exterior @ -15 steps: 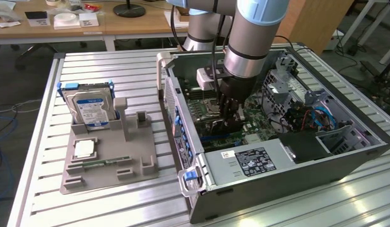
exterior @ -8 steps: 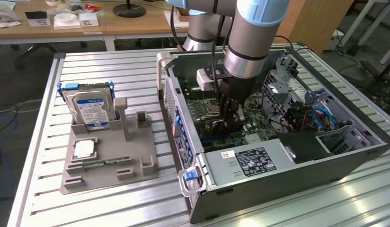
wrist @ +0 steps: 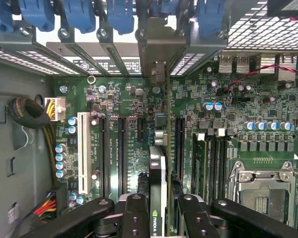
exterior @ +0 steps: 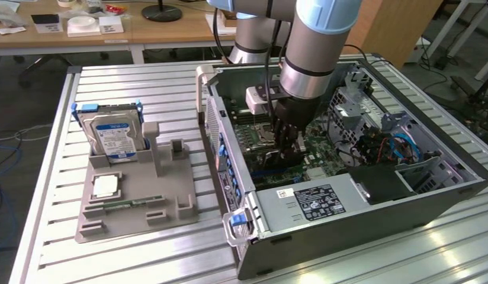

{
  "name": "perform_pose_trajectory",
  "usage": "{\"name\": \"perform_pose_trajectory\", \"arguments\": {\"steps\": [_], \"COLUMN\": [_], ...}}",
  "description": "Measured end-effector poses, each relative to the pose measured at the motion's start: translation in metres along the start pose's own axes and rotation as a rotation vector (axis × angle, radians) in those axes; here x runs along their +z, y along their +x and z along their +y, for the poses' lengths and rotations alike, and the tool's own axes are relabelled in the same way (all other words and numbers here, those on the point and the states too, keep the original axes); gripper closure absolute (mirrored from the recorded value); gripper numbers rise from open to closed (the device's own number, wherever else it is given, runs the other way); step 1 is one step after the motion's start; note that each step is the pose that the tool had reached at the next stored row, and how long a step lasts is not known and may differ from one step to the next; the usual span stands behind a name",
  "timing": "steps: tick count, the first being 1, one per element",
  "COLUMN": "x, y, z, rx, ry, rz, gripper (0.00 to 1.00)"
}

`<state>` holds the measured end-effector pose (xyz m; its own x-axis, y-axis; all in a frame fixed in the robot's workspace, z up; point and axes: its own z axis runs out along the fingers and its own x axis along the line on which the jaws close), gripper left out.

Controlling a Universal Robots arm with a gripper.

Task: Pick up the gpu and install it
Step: 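Insert the gpu into the slot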

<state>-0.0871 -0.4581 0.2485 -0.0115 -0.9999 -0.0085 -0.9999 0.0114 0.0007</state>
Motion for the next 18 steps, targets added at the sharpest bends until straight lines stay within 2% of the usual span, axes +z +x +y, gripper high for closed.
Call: {"name": "perform_pose_trajectory", "arguments": {"steps": [18], "x": [0.0033], "y": [0.0000], "z": [0.0000], "rx": [0.000], "ry": [0.0001], "rz": [-0.0003], "gripper": [0.73]}}
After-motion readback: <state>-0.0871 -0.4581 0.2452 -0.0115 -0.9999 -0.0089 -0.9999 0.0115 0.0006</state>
